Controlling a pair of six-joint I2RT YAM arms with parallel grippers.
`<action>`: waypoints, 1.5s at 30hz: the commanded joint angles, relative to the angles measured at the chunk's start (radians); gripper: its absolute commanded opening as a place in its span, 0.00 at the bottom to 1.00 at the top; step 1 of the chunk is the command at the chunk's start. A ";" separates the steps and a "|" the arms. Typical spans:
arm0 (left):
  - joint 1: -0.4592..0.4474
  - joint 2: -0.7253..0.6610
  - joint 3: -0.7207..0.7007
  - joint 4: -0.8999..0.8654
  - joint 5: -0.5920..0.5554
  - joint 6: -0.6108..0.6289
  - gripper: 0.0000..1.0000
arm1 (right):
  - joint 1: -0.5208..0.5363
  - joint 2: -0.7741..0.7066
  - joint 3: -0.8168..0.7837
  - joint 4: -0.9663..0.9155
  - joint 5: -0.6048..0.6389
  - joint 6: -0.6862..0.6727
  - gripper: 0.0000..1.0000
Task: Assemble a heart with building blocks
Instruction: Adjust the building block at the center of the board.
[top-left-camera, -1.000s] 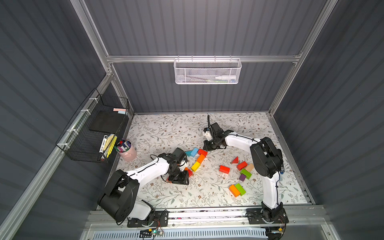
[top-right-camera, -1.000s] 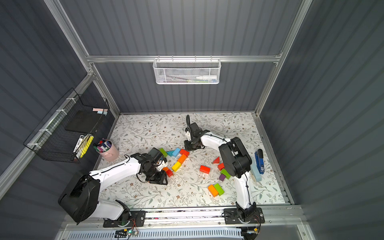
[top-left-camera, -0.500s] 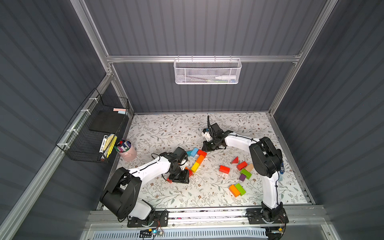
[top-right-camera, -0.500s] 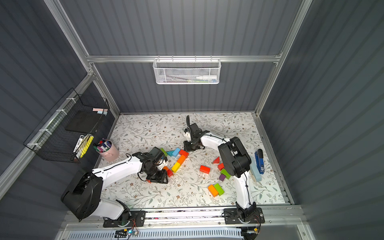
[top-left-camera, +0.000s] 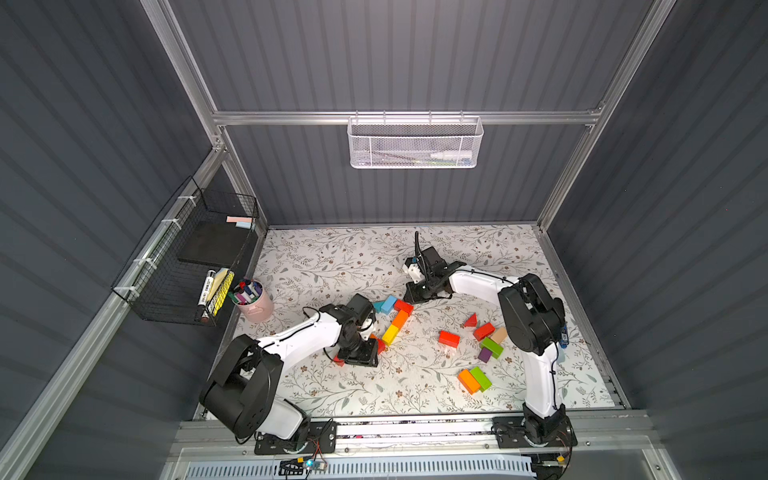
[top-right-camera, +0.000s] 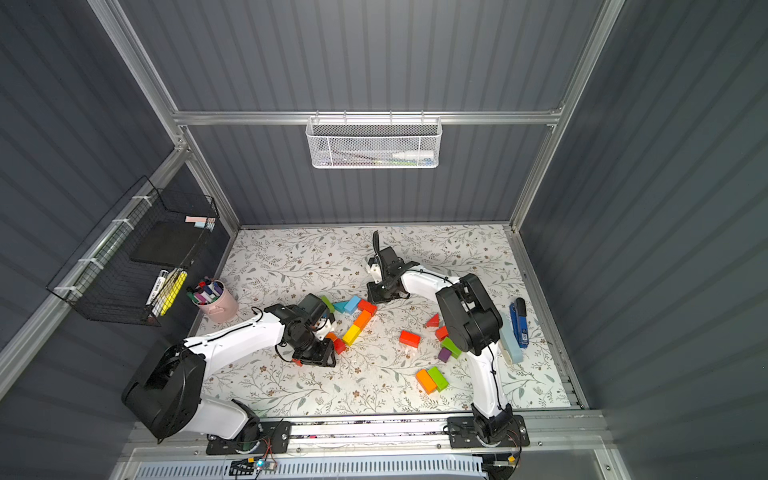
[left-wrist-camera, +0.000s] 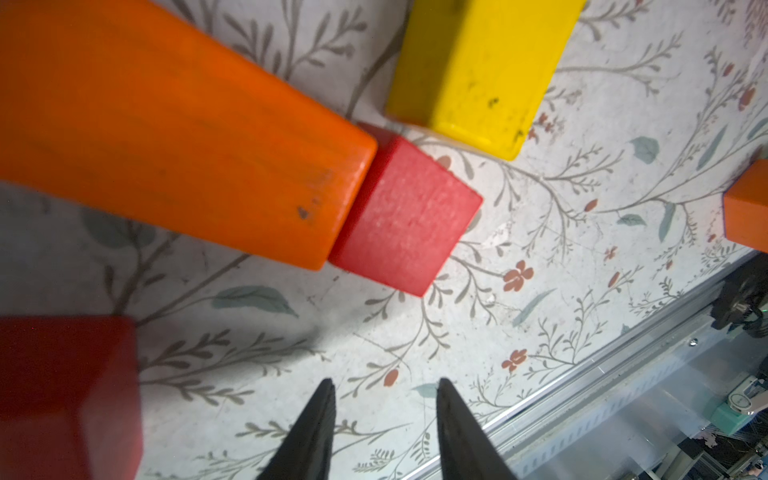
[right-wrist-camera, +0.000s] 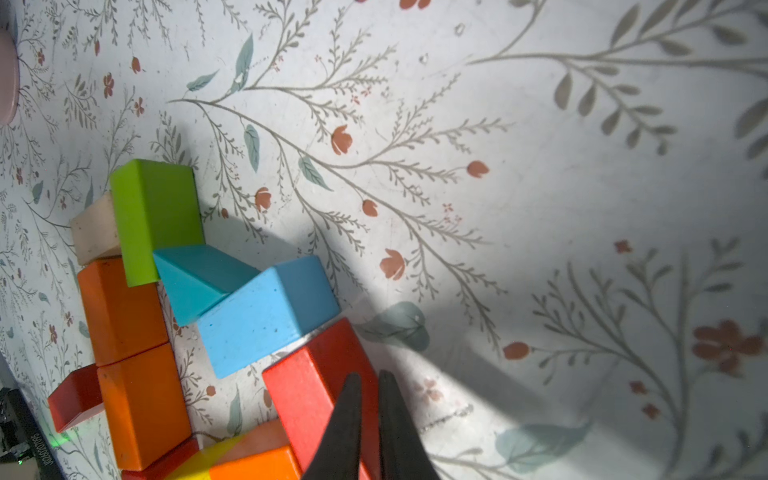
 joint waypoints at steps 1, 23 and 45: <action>-0.004 0.008 0.016 0.009 -0.003 -0.010 0.42 | 0.011 -0.024 -0.022 -0.003 -0.009 0.024 0.14; -0.002 -0.115 0.199 -0.104 -0.024 0.007 0.40 | 0.014 -0.240 -0.145 -0.082 0.195 -0.009 0.14; 0.412 -0.067 0.380 0.148 -0.012 0.189 0.44 | 0.317 -0.317 -0.349 0.094 0.110 0.116 0.12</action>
